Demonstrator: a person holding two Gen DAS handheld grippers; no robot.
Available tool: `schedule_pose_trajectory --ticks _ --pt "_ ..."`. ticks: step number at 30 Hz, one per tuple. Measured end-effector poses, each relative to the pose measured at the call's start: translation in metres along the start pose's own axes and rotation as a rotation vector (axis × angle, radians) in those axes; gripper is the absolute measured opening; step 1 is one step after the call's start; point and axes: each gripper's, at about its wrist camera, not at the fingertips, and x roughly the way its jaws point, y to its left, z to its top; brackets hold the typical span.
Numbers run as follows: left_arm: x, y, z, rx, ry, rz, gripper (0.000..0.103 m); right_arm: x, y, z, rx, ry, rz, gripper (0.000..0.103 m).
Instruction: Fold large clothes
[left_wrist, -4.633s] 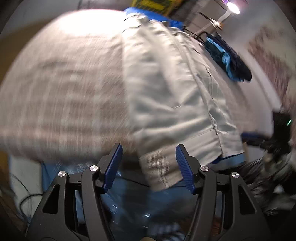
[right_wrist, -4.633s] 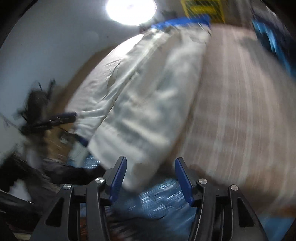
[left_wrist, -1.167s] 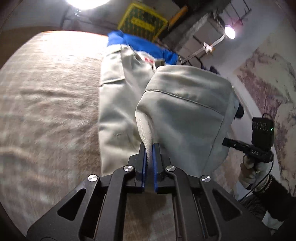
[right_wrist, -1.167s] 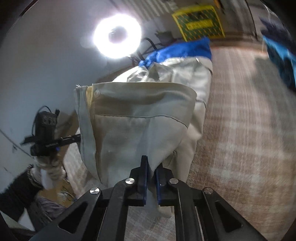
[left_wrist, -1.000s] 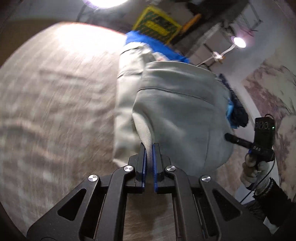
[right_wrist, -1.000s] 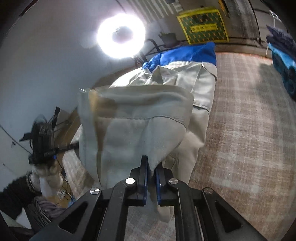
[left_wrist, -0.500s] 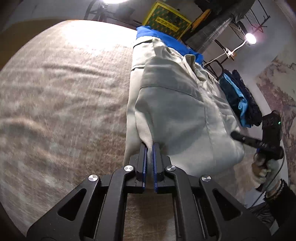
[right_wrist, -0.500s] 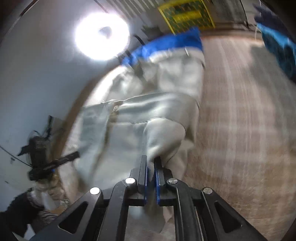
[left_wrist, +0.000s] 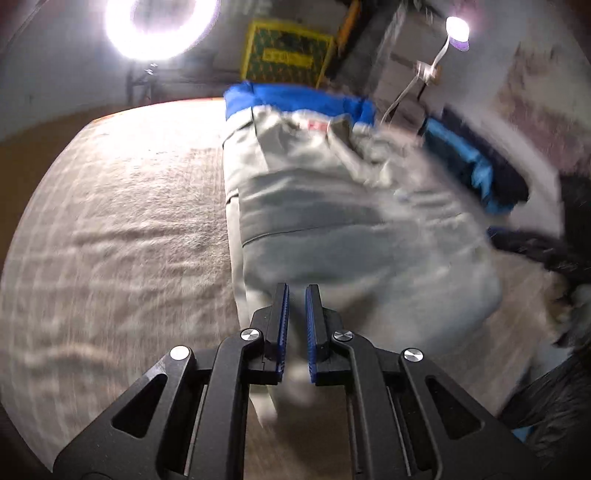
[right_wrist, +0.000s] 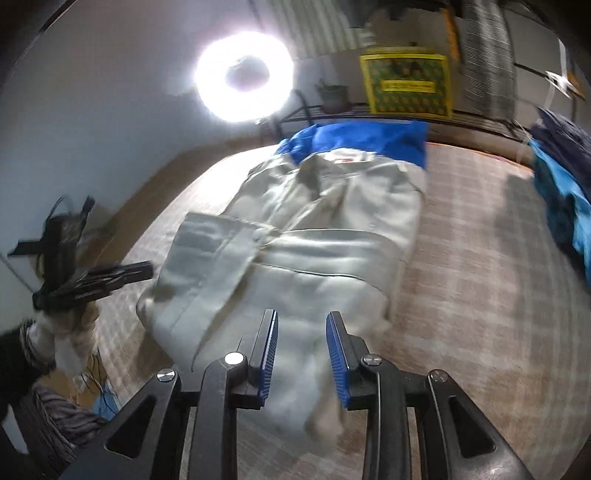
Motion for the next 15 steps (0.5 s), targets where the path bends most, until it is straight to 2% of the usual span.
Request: schedule_pose_trajectory --ticks 2,4,6,8,10,13,15 --pt "0.020 0.004 0.005 -0.011 0.044 0.005 0.005 0.012 0.006 0.003 -0.031 0.008 -0.001 0.029" --pt "0.035 0.008 0.010 -0.026 0.065 0.008 0.005 0.027 0.009 0.007 -0.066 0.033 -0.048 0.027" --pt "0.041 0.011 0.018 -0.049 0.072 0.006 0.005 0.043 0.001 0.008 -0.059 0.072 -0.097 0.016" --pt "0.041 0.015 0.021 -0.071 0.075 -0.003 0.005 0.052 -0.011 0.007 -0.004 0.097 -0.075 0.012" --pt "0.036 0.016 0.020 -0.091 0.069 -0.001 0.005 0.051 -0.014 0.007 0.015 0.101 -0.066 0.013" --pt "0.024 0.017 0.020 -0.079 0.049 0.013 0.005 0.038 -0.010 0.009 0.010 0.080 -0.057 0.023" --pt "0.011 0.023 0.026 -0.112 0.017 0.009 0.005 0.026 -0.011 0.013 0.016 0.051 -0.056 0.024"
